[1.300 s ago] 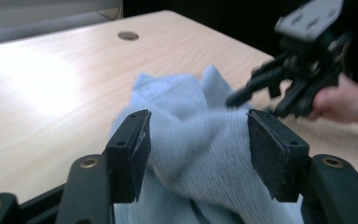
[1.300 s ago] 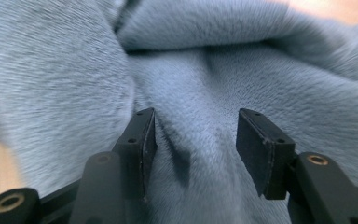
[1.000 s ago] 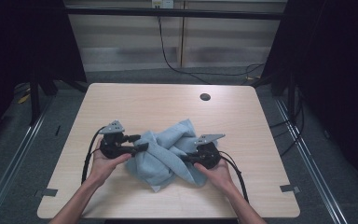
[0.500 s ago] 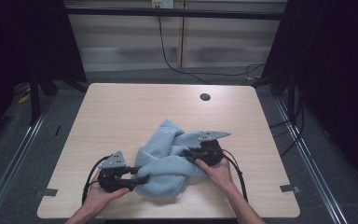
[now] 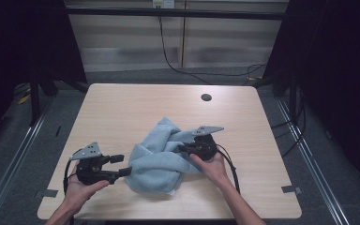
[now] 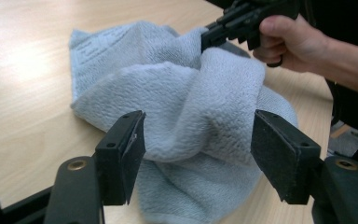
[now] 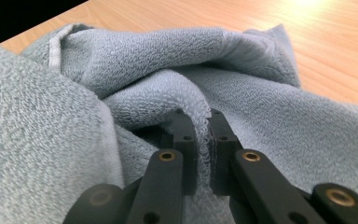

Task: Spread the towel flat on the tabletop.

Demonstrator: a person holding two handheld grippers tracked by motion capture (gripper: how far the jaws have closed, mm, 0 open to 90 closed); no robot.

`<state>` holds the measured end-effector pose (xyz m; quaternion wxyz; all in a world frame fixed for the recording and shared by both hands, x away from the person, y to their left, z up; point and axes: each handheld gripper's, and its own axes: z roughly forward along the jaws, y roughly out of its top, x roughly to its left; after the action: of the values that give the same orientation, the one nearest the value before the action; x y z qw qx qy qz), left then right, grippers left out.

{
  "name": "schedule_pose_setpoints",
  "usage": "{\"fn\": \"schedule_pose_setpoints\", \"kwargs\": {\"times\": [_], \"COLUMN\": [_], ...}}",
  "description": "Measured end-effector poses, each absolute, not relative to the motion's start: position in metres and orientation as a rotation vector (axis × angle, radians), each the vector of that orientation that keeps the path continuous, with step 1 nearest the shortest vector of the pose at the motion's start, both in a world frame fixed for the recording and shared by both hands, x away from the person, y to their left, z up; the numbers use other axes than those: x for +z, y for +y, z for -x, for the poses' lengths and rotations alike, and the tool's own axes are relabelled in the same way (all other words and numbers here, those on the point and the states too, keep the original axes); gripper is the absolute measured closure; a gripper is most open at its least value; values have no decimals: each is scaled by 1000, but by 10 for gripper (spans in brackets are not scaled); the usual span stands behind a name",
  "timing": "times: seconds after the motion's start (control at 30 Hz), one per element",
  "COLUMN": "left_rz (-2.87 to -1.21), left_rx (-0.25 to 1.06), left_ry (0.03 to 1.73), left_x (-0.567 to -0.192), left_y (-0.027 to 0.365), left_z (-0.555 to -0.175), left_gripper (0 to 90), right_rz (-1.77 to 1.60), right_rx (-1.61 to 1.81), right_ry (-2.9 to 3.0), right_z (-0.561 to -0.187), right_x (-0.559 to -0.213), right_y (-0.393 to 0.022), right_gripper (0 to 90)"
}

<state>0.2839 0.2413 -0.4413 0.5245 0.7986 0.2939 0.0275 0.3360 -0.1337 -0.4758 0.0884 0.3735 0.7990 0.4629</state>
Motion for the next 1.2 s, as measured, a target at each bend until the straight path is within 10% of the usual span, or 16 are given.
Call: {"fn": "schedule_pose_setpoints", "kwargs": {"times": [0.57, 0.77, 1.2], "left_rz": [-1993, -1959, -1743], "left_rx": [-62, -34, 198], "left_ry": [767, 775, 856], "left_x": [-471, -468, -391], "left_y": [163, 174, 239], "left_z": [-372, -368, -374], "left_gripper": [323, 733, 836], "right_rz": [-1119, -1110, -1156], "right_rx": [1410, 1369, 1337], "right_ry": [2384, 2388, 2141], "right_z": [-345, -343, -363], "right_x": [-479, -474, -391], "right_y": [-130, -133, -182], "right_gripper": [847, 846, 850]}}
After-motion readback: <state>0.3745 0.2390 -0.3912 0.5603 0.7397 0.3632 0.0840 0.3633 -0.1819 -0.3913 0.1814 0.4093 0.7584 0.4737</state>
